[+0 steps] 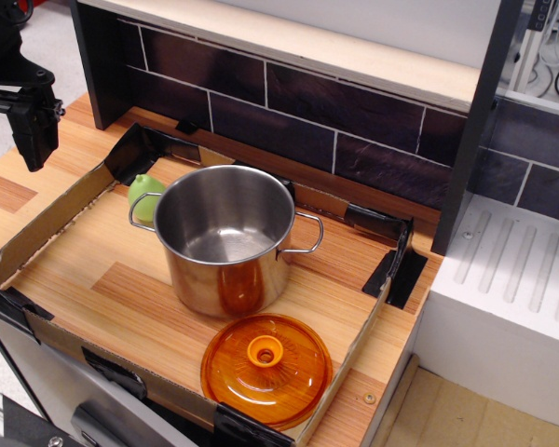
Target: Topple metal pot
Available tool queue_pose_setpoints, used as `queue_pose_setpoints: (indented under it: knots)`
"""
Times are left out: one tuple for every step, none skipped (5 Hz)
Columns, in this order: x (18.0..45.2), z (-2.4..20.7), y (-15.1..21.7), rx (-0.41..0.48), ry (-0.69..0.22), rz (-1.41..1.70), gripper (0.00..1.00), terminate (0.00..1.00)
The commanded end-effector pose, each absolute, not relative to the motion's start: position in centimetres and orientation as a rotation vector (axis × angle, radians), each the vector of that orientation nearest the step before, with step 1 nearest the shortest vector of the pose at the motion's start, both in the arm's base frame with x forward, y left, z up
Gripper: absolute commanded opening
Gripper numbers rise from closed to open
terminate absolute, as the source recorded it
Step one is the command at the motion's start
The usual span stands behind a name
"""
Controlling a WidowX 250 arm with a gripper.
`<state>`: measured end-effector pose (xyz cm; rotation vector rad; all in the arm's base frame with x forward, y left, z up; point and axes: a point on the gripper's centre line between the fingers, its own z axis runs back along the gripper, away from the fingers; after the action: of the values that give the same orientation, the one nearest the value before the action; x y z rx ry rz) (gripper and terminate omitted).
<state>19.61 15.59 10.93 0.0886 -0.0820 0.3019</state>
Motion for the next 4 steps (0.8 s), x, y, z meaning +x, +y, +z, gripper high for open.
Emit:
queue_pose_setpoints:
  knots:
    - [19.6, 10.9, 15.6, 0.089, -0.082, 0.302, 1.00, 0.00]
    - [20.2, 11.6, 14.5, 0.104, -0.128, 0.123, 1.00, 0.00]
    - [19.8, 12.7, 11.7, 0.119, -0.197, -0.125, 1.00, 0.00]
    - [19.0, 13.1, 7.9, 0.072, -0.173, -0.373, 1.00, 0.00]
